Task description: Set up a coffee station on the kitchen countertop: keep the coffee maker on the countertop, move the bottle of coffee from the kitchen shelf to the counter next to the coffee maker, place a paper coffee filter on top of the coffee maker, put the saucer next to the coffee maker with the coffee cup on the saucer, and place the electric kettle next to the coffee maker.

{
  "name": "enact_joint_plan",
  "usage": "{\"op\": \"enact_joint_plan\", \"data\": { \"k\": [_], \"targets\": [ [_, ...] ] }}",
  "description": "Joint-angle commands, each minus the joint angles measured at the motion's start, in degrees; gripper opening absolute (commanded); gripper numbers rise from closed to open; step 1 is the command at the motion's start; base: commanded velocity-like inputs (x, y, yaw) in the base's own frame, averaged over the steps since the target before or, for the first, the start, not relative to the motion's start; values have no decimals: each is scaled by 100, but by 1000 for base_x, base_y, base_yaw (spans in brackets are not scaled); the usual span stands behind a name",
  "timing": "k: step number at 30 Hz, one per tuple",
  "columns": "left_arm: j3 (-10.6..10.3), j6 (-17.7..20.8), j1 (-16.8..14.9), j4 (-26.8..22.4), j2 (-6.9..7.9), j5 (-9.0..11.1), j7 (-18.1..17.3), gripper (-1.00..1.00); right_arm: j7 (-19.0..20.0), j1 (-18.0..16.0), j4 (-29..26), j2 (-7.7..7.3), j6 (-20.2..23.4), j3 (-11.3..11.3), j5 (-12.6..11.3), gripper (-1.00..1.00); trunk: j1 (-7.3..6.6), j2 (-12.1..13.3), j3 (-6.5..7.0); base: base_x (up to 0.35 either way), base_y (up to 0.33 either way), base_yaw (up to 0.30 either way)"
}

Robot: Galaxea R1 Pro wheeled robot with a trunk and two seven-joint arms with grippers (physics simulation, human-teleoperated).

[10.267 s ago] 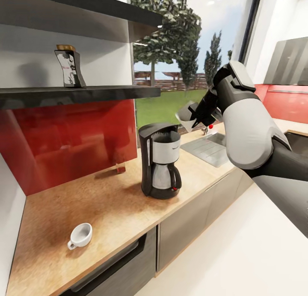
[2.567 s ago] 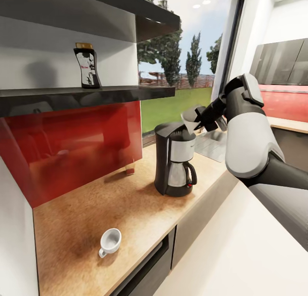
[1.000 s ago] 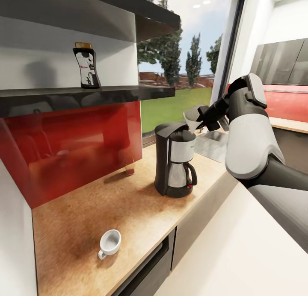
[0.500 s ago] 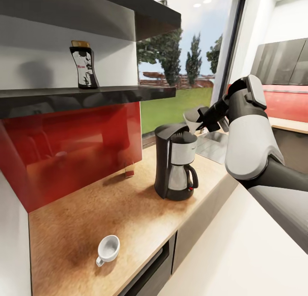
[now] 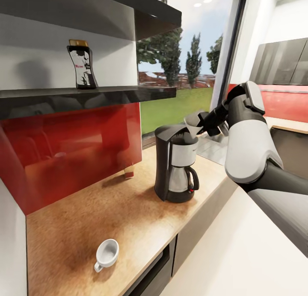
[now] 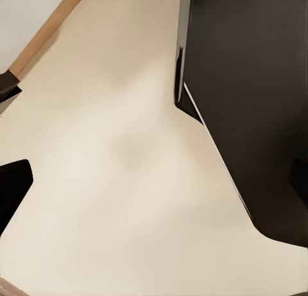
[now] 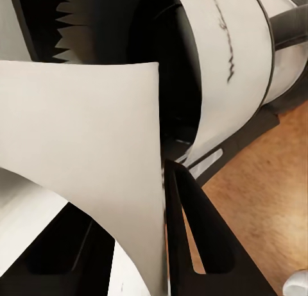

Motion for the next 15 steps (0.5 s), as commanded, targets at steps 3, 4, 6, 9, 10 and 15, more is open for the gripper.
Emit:
{"op": "enact_joint_plan", "data": {
  "k": [3,4,6,9,10,15],
  "targets": [
    [-4,-28,-4,8,2,33,6,100,-37,7,-4,4,60,-26,-13,-100,4,-12,-12,0,0,0],
    [-3,-28,-4,8,3,33,3,100,-37,16,3,6,60,-26,-10,-100,4,-12,-12,39,0,0],
    [-3,-28,-4,8,5,33,-10,100,-37,22,7,6,60,-22,-9,-100,4,-12,-12,123,13,0],
    [-3,-28,-4,8,11,33,-30,100,-37,43,10,7,60,-24,-8,-100,4,-12,-12,177,10,0],
    [-3,-28,-4,8,7,33,-31,100,-37,48,10,7,60,-25,-8,-100,4,-12,-12,67,3,0],
    [-3,-28,-4,8,4,33,-35,100,-37,60,6,7,60,-26,-8,-100,4,-12,-12,20,1,0]
  ]
}}
